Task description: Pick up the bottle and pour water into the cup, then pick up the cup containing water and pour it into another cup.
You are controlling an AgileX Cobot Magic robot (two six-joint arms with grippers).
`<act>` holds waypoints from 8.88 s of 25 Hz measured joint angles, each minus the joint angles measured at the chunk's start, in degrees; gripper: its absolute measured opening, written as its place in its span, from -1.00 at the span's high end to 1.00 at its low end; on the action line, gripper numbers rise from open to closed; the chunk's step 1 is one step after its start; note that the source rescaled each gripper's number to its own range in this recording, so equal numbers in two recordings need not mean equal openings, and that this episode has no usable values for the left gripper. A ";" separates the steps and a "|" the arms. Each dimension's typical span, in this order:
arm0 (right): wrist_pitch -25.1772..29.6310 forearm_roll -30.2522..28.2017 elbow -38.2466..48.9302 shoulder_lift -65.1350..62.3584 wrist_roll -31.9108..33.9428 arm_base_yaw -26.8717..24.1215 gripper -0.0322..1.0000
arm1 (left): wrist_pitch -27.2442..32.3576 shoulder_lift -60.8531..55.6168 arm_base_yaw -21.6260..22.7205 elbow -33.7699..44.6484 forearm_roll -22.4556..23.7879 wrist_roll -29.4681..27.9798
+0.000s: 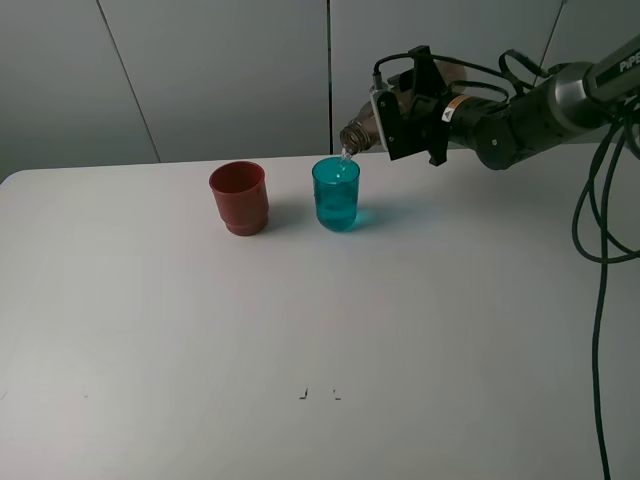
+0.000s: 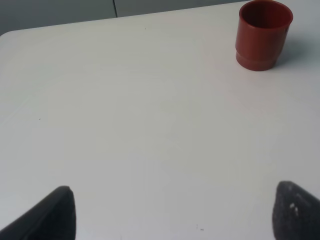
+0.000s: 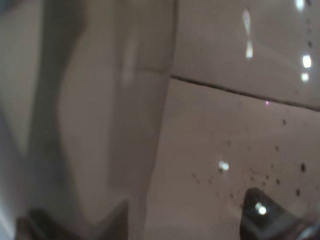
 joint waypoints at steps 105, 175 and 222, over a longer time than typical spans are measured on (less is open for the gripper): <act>-15.46 -8.93 9.06 1.95 102.92 -16.64 0.91 | 0.00 0.00 0.00 0.00 0.00 -0.39; 8.71 -11.05 20.72 -7.97 105.20 -13.35 -1.00 | 0.00 0.00 0.00 0.00 0.00 0.00; 4.22 -21.95 54.62 -46.79 111.30 -2.43 -0.89 | 0.00 0.00 0.00 0.00 0.00 0.00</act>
